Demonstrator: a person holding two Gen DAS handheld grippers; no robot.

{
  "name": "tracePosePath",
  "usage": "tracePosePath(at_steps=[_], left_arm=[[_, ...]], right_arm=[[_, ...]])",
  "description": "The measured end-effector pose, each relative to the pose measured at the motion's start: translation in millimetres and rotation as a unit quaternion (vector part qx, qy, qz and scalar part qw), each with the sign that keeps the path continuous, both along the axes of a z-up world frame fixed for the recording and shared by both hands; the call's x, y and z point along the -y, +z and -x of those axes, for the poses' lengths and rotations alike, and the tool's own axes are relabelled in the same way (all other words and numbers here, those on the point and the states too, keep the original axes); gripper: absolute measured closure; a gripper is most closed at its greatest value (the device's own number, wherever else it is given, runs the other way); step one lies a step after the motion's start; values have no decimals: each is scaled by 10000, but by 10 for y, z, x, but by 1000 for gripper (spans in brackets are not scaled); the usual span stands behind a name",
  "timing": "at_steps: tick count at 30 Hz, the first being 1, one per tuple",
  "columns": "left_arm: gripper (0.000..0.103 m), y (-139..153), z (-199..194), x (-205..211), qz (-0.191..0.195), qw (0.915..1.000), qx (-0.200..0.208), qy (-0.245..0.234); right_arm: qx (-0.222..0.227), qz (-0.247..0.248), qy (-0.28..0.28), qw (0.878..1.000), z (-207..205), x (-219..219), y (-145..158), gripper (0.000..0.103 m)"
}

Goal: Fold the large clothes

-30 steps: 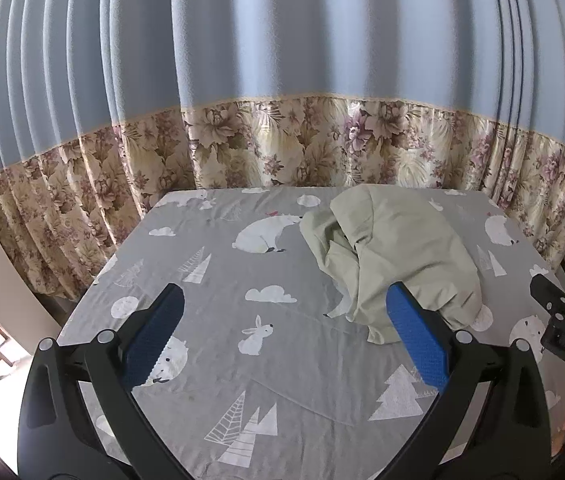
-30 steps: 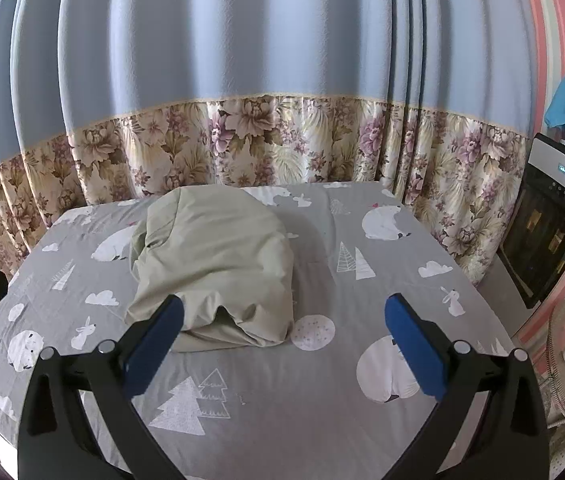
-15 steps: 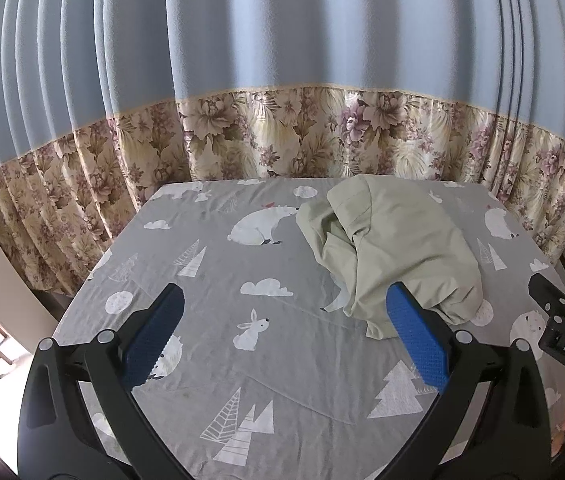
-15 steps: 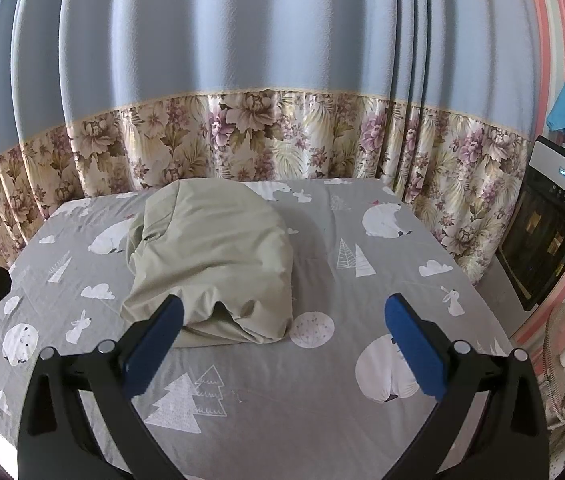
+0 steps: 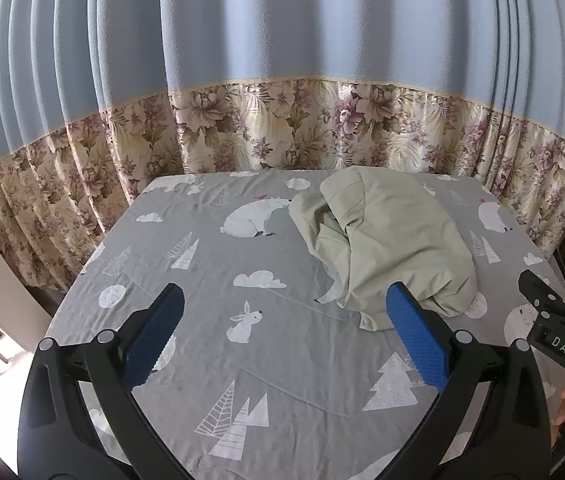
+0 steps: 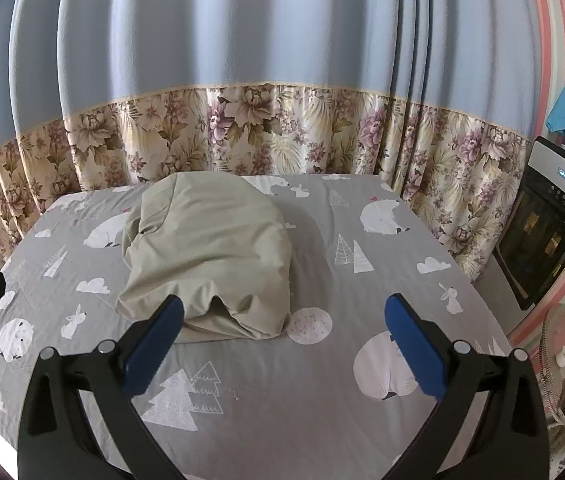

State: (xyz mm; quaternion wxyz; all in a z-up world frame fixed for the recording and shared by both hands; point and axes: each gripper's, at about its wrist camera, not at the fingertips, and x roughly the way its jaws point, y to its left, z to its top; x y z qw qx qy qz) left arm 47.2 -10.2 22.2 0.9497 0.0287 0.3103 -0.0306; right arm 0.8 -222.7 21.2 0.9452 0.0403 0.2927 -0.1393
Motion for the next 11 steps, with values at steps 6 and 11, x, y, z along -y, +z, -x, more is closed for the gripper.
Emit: tracePosePath(at_steps=[6,11], left_arm=[[3,-11,5,8,-101,9999,-23,54],[3,-21,-11,6,-88,9999,-73,55]], right_arm=[[-4,6,12,10000,-17,-19,13,2],[-14,5,6,10000,-15,-9,9,2]])
